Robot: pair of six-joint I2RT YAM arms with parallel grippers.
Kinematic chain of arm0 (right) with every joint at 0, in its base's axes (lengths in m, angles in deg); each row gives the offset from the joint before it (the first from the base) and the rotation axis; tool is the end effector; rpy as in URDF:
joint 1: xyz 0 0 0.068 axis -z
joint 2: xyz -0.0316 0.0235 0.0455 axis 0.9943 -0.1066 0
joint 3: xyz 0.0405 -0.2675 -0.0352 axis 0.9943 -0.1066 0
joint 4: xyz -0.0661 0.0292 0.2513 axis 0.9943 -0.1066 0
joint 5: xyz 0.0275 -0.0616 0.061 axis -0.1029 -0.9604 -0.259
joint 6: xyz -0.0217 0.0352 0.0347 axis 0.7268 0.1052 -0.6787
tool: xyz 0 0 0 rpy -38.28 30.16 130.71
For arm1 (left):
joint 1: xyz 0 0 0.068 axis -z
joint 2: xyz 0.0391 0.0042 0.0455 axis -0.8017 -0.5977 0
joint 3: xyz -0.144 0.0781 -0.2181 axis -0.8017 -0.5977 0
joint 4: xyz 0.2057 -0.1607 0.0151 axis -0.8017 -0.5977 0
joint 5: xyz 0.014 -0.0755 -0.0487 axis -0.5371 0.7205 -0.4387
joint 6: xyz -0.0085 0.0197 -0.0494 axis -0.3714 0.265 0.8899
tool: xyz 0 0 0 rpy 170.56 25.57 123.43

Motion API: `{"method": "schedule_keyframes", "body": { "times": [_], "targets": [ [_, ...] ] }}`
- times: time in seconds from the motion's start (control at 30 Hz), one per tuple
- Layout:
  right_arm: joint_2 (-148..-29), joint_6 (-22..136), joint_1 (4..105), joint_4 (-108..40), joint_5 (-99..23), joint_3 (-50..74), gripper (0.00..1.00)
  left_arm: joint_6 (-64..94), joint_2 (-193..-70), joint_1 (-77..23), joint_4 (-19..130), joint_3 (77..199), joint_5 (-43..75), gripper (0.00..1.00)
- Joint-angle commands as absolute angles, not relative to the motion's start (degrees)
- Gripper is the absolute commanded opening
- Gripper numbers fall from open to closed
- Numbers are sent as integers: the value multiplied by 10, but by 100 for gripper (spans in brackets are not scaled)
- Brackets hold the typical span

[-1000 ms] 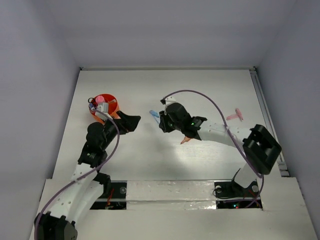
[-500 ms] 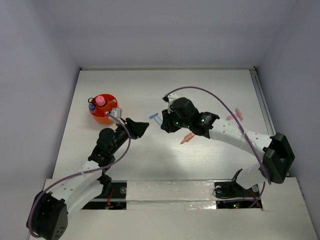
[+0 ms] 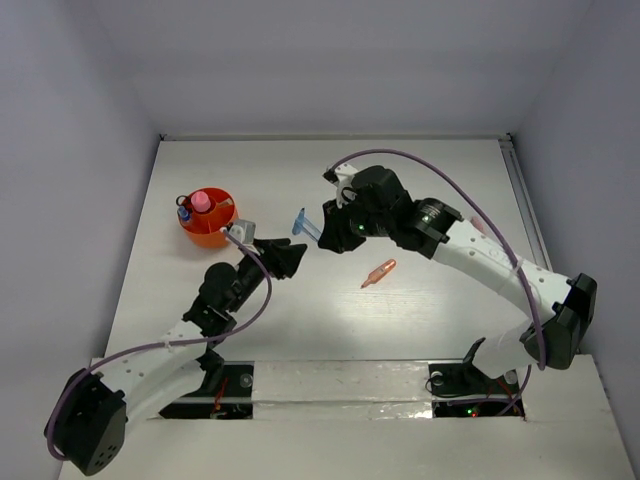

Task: Sort the stationery into containers
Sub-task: Close the pen cap on the pen.

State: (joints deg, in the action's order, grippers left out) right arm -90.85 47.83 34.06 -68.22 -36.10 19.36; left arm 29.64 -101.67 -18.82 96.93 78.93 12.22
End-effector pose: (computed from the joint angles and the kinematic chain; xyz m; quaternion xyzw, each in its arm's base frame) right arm 0.2044 0.2510 0.3724 -0.2927 0.8338 0.3112 0.3495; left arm 0.1488 -0.1053 0.2393 0.0718 0.6375 -0.4101 0.6482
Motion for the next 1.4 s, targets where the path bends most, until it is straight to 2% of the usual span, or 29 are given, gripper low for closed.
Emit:
{"method": "schedule_keyframes", "body": {
  "times": [0.0,0.37,0.43,0.53,0.63,0.7,0.93,1.0,1.2,1.37],
  "targets": [
    [-899,482,345,-730,-312,231,4,256,-1000,-177,1027,798,95,52],
    [-892,481,345,-757,-281,242,4,214,-988,-143,1019,810,65,51],
    [-894,480,345,-757,-280,241,4,211,-991,-137,1020,812,70,48],
    [-895,479,345,-754,-274,241,4,208,-991,-131,1022,813,70,35],
    [-897,478,345,-753,-272,241,4,207,-990,-125,1022,813,70,32],
    [-899,477,350,-753,-273,242,4,206,-989,-120,1022,814,71,23],
    [-906,478,350,-758,-265,248,4,204,-976,-108,1016,816,67,15],
    [-906,478,355,-759,-265,249,4,202,-969,-102,1012,817,63,9],
    [-911,479,355,-761,-266,253,3,202,-954,-97,1004,821,58,0],
    [-906,483,361,-768,-298,263,3,204,-942,-92,978,827,51,0]
  ]
}}
